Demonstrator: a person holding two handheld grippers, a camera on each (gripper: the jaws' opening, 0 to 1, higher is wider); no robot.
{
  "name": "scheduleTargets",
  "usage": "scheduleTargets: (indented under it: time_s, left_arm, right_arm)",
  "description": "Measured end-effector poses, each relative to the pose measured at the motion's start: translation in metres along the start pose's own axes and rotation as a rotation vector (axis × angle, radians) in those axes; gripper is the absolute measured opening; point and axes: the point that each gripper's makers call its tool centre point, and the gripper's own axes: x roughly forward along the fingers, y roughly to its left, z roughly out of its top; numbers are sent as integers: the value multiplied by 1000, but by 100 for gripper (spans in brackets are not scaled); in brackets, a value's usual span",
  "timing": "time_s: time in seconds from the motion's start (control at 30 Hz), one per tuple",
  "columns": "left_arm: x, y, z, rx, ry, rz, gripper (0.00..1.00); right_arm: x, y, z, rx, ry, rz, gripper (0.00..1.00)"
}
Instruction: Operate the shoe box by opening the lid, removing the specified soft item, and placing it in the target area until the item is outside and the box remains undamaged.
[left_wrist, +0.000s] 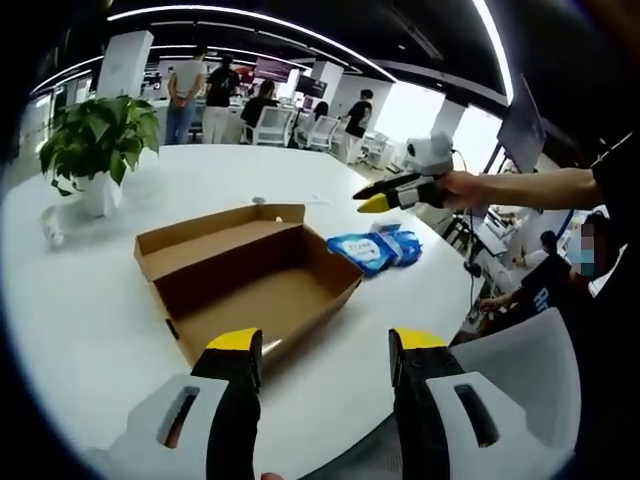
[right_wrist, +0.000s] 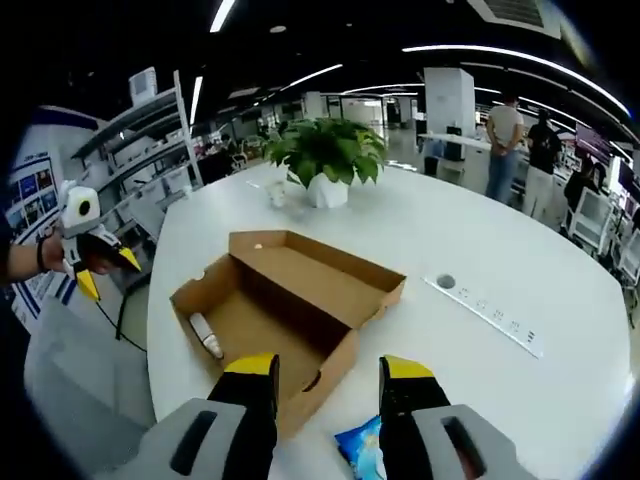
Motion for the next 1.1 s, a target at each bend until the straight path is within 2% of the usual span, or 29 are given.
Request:
scheduleTargets:
  time_s: [0.07,0.23,0.5,0.67,0.8,1.1]
  left_arm:
    - [-2,3,-1,-3,0,3,52]
    - [-6,9,0,-4,1,6,52]
    - [-8,26,-1,-12,1,12,52]
    - [-8,36,-2,-17,1,13,52]
    - [-7,43,-3,-19,7,13,51]
    - [-3,50,-1,-16,9,1,51]
  right_arm:
    - [8,15,3,5,-13,28,37]
    - [28,62,5,-57,-2,108,37]
    - [50,117,4,-106,-2,192,38]
    - [54,137,3,-158,-6,201,39]
    - [54,150,-1,-156,-13,217,39]
    - [55,154,-13,-116,-21,201,39]
